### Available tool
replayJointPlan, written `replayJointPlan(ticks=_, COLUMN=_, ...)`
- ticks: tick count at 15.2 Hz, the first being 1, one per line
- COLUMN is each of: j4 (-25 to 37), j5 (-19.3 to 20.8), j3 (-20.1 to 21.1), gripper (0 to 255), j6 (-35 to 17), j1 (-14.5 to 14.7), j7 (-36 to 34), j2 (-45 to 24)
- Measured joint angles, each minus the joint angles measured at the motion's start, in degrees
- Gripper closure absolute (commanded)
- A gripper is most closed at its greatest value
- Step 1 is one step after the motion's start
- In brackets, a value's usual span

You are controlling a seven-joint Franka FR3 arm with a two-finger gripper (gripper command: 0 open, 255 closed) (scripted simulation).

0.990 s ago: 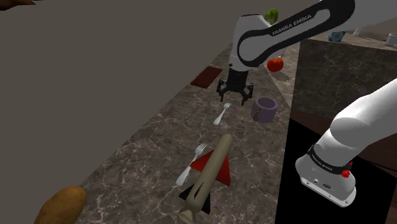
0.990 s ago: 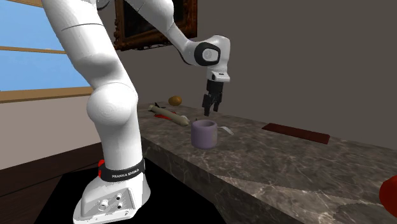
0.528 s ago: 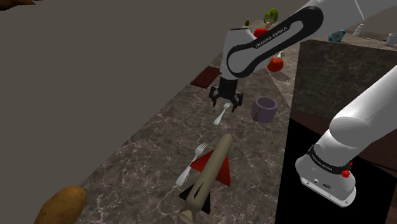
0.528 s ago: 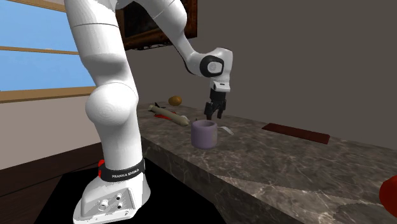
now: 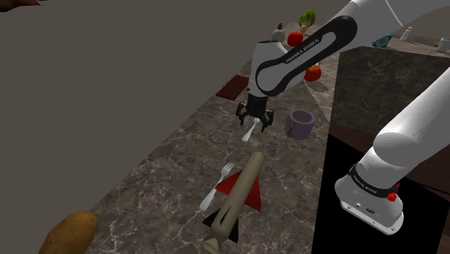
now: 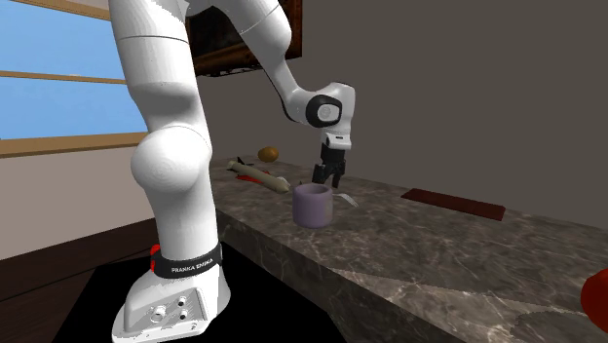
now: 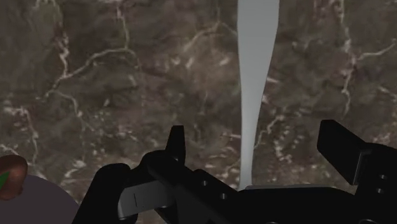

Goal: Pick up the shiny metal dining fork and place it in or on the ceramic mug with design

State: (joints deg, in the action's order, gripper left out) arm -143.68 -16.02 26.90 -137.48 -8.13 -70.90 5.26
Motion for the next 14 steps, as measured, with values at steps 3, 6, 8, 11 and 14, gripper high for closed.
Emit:
replayJointPlan(ticks=3, j4=-0.01, j5=0.01, j3=0.01, gripper=255, j6=-0.07, j1=0.0, j7=-0.01, j2=-0.05)
replayJointPlan(ticks=6, j4=-0.02, j5=0.02, j3=0.01, gripper=255, j6=-0.08, j1=0.0, j7=-0.01, j2=-0.06)
replayJointPlan(ticks=8, j4=-0.02, j5=0.02, j3=0.01, gripper=255, j6=-0.08, j1=0.0, j7=-0.01, j2=-0.07)
replayJointPlan(ticks=11, j4=-0.02, j5=0.02, j3=0.01, gripper=255, j6=-0.08, j1=0.0, j7=-0.01, j2=-0.07)
replayJointPlan(ticks=14, j4=0.07, j5=-0.06, j3=-0.04, gripper=255, j6=0.3, j1=-0.01, j7=0.05, j2=0.24)
